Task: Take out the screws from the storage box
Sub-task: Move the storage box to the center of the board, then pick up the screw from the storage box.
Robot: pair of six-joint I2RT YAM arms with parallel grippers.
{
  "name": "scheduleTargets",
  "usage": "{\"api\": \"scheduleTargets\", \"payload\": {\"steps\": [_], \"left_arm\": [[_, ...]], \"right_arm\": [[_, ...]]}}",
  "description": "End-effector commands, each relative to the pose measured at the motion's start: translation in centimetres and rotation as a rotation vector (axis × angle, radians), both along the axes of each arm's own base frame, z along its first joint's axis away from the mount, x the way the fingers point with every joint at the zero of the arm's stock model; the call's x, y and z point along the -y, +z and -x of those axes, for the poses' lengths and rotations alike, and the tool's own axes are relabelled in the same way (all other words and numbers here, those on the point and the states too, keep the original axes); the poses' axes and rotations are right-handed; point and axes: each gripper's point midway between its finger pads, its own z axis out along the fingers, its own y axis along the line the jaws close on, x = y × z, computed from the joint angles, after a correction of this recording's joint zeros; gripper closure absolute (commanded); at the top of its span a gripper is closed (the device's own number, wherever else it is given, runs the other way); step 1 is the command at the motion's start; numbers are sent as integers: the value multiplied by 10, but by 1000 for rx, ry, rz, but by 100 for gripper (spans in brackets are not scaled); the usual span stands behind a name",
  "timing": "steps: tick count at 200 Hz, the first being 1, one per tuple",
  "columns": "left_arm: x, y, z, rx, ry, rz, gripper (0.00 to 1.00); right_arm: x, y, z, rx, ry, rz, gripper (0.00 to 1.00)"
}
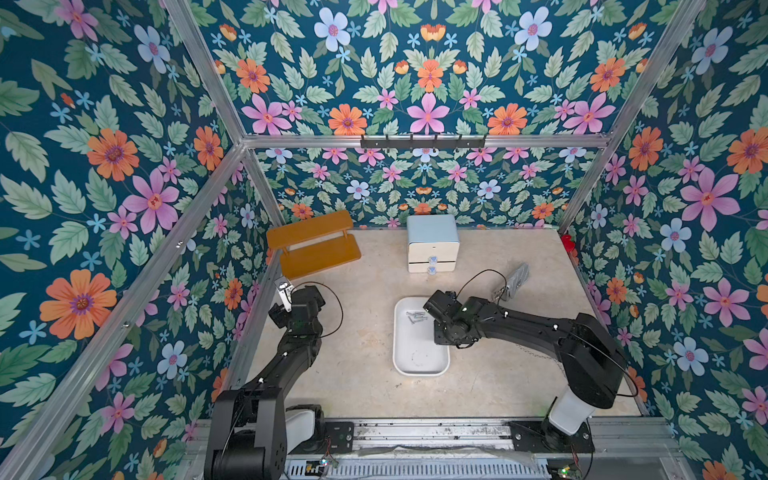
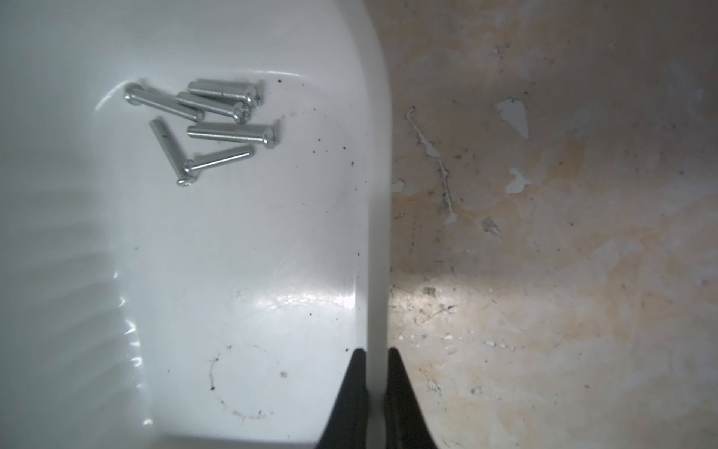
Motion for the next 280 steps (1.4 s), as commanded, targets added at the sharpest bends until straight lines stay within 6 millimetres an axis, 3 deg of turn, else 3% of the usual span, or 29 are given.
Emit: {"api": "scheduleTargets", "payload": {"steps": [1,40,64,93,121,142,172,182,204,207,214,251,280], "left_arm": [[26,5,-18,23,-165,38,1],[70,-16,-48,-70,-390,129,1],[82,-11,-51,-26,-448,175,1],[77,-6,-45,-16,-415,169,1],[86,-5,-46,-9,-471,173,1],[86,-5,-47,-11,-471,173,1],[85,-5,-45,-8,-464,169,1],[83,-5,-45,-8,-455,167,1],[78,-5,-43,-11,-428,156,1],[77,-5,-43,-11,-426,155,1],[77,-4,-42,-9,-423,153,1],[74,-3,-40,-2,-407,149,1],[75,-4,-41,-3,-408,154,1]], "right_arm": [[12,-5,0,19,-48,20,100],[17,8,6,40,-49,-17,99],[17,26,3,83,-35,-43,91],[17,42,-1,112,3,-24,54],[24,51,-4,143,29,14,37],[18,62,-9,169,110,26,39],[-2,80,-20,196,316,73,60],[-12,78,-19,176,399,73,68],[-23,66,-17,137,470,67,71],[-23,53,-17,108,472,87,71],[-24,45,-16,89,461,94,71],[-37,16,-8,26,382,27,49],[-43,0,-7,8,393,42,47]]}}
